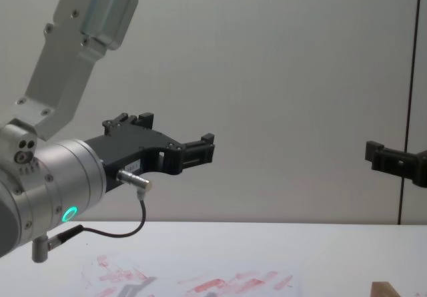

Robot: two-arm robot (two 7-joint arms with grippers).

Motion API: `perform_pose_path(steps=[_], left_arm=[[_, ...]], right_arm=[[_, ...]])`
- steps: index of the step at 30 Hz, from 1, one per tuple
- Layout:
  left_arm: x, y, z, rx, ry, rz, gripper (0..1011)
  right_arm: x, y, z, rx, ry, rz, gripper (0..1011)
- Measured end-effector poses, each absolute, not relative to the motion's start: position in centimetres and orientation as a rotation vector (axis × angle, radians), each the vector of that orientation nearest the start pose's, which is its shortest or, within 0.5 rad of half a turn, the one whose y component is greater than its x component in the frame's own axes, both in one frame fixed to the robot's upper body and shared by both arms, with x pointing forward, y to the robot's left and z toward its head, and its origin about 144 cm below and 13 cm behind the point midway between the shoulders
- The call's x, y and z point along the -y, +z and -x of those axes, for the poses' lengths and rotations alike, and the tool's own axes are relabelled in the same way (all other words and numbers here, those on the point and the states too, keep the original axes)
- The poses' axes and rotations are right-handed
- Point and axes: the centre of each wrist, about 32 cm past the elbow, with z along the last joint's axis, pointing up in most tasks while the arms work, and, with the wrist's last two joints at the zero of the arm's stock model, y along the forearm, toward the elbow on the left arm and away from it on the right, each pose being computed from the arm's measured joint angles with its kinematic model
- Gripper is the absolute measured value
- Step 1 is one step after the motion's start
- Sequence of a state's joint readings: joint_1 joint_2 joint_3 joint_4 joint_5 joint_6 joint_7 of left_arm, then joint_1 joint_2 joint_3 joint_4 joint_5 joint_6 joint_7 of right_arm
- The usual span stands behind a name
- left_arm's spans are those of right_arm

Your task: Use the one hand to pick up the stamp and affix it onto the A4 paper.

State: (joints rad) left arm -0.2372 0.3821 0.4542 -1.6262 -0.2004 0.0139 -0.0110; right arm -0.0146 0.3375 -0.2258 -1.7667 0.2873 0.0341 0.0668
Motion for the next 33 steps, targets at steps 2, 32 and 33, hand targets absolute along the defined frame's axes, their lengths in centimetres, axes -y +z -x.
perform_pose_path(steps=[2,32,33], left_arm=[[-19.84,120.44,-49.20,0.268,1.124,-0.061,1002],[-19.84,120.44,-49.20,0.268,1.124,-0.061,1003],[-19.84,120.44,-49.20,0.268,1.124,-0.061,1003]], right_arm=[[23.71,118.87,-44.33,0.075,-1.229,-0.026,1001],[23.71,118.87,-44.33,0.075,-1.229,-0.026,1001],[23.71,118.87,-44.33,0.075,-1.230,-0.026,1001]])
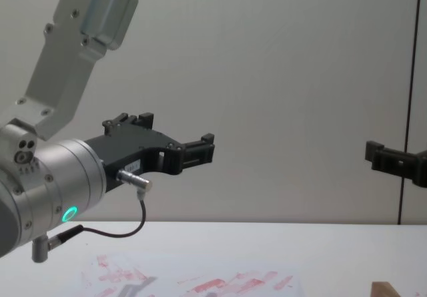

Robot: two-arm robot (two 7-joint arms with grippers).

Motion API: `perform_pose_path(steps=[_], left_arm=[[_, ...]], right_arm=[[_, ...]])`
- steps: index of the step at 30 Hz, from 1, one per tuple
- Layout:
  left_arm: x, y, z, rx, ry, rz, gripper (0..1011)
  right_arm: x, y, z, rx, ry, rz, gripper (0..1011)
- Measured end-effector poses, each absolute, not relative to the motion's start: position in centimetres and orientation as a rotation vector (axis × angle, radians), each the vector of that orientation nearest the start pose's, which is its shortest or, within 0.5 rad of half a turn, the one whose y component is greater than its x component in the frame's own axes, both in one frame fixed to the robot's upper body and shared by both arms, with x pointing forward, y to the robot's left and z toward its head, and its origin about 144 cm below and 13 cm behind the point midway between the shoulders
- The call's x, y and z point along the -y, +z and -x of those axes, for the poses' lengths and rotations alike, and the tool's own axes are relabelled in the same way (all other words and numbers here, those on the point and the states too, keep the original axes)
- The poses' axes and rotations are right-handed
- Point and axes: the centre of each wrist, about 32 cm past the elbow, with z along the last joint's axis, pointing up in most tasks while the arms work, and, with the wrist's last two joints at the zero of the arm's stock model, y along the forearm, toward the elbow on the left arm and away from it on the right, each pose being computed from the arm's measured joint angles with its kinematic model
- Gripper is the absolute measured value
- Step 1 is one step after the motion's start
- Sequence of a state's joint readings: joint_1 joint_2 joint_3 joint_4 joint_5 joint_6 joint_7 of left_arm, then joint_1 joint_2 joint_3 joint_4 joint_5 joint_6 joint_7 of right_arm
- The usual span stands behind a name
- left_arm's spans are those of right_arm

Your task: Use the one hand to pick up the stamp and affix it onto the A4 paper.

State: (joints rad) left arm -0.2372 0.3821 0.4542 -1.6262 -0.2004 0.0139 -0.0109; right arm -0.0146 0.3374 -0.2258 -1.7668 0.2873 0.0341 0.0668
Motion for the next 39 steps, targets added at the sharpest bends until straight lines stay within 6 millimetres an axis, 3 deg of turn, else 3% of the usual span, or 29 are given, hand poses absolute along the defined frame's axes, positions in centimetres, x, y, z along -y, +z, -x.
perform_pose_path(steps=[25,39], left_arm=[[-19.8,120.4,-49.2,0.268,1.124,-0.061,1002],[-19.8,120.4,-49.2,0.268,1.124,-0.061,1003]], right_arm=[[23.8,118.8,-44.2,0.074,-1.228,-0.019,1001],[26.0,118.6,-42.4,0.022,-1.201,0.104,1001]])
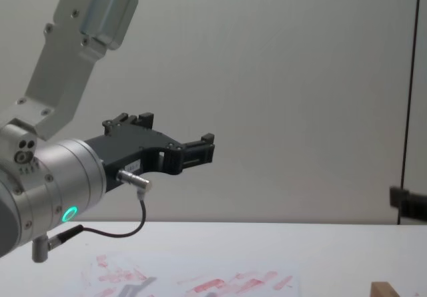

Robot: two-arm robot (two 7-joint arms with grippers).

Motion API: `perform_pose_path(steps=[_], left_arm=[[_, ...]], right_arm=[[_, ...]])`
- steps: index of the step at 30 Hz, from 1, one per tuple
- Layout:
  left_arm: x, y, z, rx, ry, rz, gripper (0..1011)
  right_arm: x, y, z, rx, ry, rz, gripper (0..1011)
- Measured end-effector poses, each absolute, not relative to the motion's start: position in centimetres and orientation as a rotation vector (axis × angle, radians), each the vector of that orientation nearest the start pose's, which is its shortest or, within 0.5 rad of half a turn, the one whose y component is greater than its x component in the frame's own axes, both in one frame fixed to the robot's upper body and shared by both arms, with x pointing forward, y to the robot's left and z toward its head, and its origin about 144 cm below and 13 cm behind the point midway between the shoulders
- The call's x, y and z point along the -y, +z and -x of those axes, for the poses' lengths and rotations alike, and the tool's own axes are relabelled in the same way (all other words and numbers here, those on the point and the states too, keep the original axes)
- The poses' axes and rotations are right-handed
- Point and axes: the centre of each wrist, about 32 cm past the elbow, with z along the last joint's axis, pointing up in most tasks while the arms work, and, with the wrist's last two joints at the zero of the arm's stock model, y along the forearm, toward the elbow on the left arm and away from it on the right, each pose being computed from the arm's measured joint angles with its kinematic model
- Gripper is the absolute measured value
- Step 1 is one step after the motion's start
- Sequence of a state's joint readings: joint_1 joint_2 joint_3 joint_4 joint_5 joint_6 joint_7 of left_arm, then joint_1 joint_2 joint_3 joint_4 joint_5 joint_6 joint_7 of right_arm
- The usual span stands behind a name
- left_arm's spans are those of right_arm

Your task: Use the one hand to pick up the stamp and affix it onto the A4 paper.

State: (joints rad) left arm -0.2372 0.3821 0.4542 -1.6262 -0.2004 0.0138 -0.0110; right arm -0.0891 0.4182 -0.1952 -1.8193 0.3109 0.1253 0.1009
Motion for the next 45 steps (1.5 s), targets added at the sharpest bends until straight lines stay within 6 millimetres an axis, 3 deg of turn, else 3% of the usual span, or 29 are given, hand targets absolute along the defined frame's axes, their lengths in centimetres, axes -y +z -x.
perform_pose_path(steps=[11,25,45], left_arm=[[-19.8,120.4,-49.2,0.268,1.124,-0.061,1002],[-19.8,120.4,-49.2,0.268,1.124,-0.061,1002],[-19.8,120.4,-49.2,0.268,1.124,-0.061,1003]], right_arm=[[26.1,117.6,-42.6,-0.031,-1.169,0.213,1001],[23.5,115.3,-43.9,-0.078,-1.116,0.310,1001],[22.8,113.3,-42.8,-0.050,-1.116,0.383,1001]])
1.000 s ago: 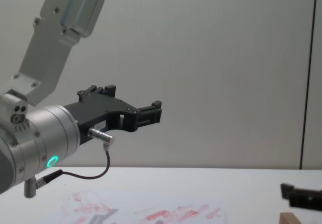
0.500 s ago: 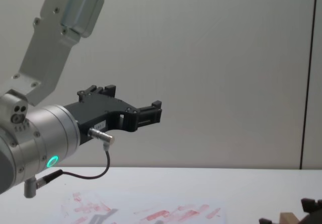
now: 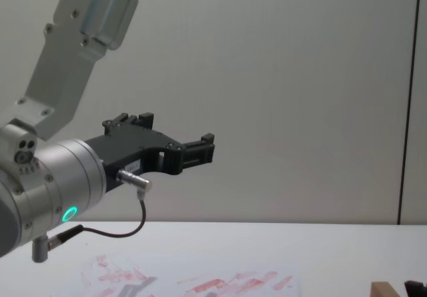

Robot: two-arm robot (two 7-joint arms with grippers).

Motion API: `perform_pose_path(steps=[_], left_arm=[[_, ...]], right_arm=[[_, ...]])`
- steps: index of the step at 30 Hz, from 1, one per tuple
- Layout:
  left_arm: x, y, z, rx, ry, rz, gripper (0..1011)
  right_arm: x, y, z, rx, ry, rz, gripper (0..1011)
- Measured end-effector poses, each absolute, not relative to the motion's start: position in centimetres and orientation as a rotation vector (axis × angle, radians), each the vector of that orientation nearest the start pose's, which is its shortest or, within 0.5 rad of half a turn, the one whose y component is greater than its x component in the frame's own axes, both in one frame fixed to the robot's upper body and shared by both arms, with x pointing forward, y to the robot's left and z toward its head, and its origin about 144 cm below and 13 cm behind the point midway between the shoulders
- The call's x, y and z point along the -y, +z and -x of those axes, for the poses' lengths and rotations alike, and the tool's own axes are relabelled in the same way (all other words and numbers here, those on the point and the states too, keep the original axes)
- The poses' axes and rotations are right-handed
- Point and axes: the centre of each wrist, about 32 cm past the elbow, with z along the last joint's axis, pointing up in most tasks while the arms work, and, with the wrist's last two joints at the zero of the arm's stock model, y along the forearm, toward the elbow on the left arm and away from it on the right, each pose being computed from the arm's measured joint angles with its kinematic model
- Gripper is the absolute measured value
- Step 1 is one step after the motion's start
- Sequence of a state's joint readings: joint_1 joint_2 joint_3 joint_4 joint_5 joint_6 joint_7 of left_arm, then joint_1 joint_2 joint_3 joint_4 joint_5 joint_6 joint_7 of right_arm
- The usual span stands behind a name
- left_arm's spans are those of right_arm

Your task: Use the one hand to pick up the stamp and affix it onto the A4 paper.

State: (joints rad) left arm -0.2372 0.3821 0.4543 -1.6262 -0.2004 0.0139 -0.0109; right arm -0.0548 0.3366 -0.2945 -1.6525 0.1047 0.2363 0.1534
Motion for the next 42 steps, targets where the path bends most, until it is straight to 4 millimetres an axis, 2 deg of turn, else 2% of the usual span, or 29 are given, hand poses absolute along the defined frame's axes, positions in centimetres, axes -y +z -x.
perform_pose_path(steps=[19,42], left_arm=[[-19.8,120.4,-49.2,0.268,1.124,-0.061,1003],[-19.8,120.4,-49.2,0.268,1.124,-0.061,1002]], right_arm=[[22.5,112.4,-42.1,-0.032,-1.111,0.364,1001],[22.1,111.9,-42.2,-0.109,-1.168,0.324,1001]])
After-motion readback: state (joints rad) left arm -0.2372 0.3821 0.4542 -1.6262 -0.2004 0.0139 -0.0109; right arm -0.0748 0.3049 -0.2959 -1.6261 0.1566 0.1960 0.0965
